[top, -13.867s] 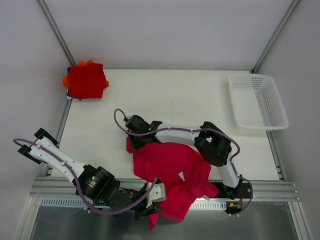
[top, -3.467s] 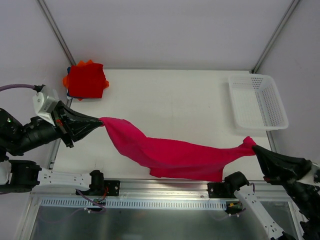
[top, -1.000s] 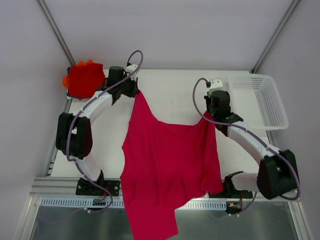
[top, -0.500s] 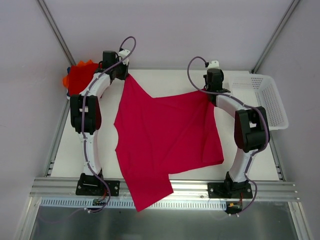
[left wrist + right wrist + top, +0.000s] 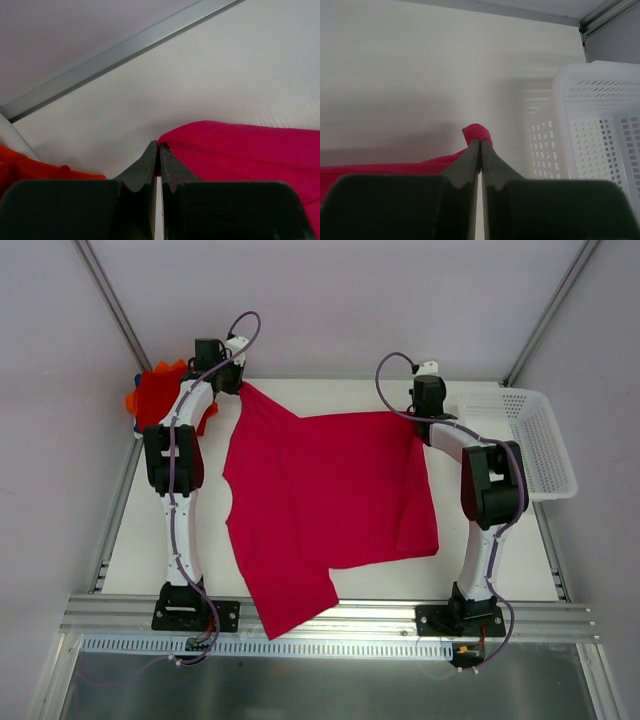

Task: Fold and stack the t-shirts
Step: Flatten the tshirt out

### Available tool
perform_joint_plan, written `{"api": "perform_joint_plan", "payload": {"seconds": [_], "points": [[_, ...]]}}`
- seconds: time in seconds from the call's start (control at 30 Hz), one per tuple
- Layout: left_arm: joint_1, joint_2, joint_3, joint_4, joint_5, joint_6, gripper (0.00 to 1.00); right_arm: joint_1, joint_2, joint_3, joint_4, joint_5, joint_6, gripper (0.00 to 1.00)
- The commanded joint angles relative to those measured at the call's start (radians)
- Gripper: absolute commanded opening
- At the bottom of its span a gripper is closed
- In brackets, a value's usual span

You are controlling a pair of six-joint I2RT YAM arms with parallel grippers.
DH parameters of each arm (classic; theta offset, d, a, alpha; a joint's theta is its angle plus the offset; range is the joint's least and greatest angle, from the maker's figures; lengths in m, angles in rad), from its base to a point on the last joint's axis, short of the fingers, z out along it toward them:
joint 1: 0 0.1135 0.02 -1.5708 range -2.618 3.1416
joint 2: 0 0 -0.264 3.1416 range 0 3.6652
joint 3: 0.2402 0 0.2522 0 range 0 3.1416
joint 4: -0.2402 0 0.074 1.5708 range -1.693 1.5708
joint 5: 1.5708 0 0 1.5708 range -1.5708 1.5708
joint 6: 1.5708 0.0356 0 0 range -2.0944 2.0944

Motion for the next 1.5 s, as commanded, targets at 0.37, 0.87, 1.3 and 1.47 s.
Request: {"api": "perform_joint_plan", "payload": {"seconds": [0.37,0.87,1.3,1.47], "points": [[0.024,-0.135,0.024,0.120,-0.343,-0.081,0.99,0.015,-0.054,0.227,-0.174,0.312,-0.040,0.99],[-0.237,-0.701,-0.663,0.077,-0.334,-0.603,0.99,0.236,-0.755,-0.215,-0.520,-0.176,0.427,0.99],[-0.487,-0.883,-1.248,0.273,-0.273,-0.812,0.96,0.305,-1.056,-0.623,-0.635,-0.162,0.624,0.97],[-0.511,-0.944,-1.337,0.307,-0.236,-0.838,0.96,0.311,-1.166,-0.703,-0.648,-0.165,0.672,0.97]]}}
